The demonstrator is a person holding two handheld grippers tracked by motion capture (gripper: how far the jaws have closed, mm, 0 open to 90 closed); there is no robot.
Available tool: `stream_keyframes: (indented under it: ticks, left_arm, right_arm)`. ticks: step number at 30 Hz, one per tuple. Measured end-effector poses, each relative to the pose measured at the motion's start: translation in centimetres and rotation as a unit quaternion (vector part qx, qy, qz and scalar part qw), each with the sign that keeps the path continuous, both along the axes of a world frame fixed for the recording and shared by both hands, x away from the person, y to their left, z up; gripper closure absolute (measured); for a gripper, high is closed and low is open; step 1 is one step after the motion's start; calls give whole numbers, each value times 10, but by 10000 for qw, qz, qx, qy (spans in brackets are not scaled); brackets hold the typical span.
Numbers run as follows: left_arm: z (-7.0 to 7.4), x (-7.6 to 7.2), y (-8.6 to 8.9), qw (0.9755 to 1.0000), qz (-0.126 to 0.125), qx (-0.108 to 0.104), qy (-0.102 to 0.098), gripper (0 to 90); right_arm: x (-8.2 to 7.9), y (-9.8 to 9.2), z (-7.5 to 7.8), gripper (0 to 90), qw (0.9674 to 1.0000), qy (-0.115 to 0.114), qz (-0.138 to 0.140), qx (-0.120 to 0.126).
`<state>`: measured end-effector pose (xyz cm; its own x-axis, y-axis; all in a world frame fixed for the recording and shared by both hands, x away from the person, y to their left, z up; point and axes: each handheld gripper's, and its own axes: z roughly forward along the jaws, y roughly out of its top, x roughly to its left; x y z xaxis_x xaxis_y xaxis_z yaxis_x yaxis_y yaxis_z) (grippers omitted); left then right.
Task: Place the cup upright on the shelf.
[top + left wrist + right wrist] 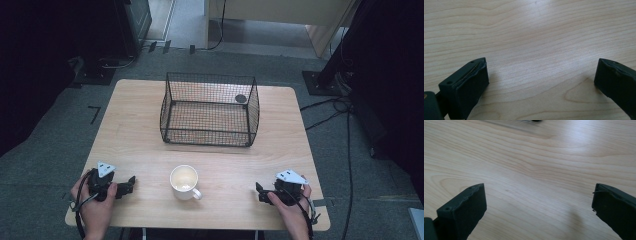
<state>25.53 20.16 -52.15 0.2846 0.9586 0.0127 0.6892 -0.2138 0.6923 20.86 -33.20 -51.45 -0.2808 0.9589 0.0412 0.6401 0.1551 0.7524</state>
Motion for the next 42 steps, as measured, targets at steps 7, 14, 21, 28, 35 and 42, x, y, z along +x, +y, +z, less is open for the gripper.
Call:
stream_keyframes:
  ticks: [7,14,21,28,35,42]
  left_arm:
    - [0,0,0,10000,-6,8,6,0]
    - [0,0,0,10000,-6,7,6,0]
    - [0,0,0,10000,-6,6,1,0]
    - [0,0,0,10000,-7,6,1,0]
    - [0,0,0,10000,-6,5,1,0]
    - [0,0,0,10000,-7,7,2,0]
  right_arm:
    - [-3,20,0,0,9994,33,338,31]
    - [-7,41,4,0,9979,-24,623,167]
    - [-12,55,6,0,9964,-72,816,220]
    - [-18,71,10,0,9940,-107,1043,326]
    - [-22,87,11,0,9910,-125,1278,378]
    - [-28,104,14,0,9869,-148,1534,478]
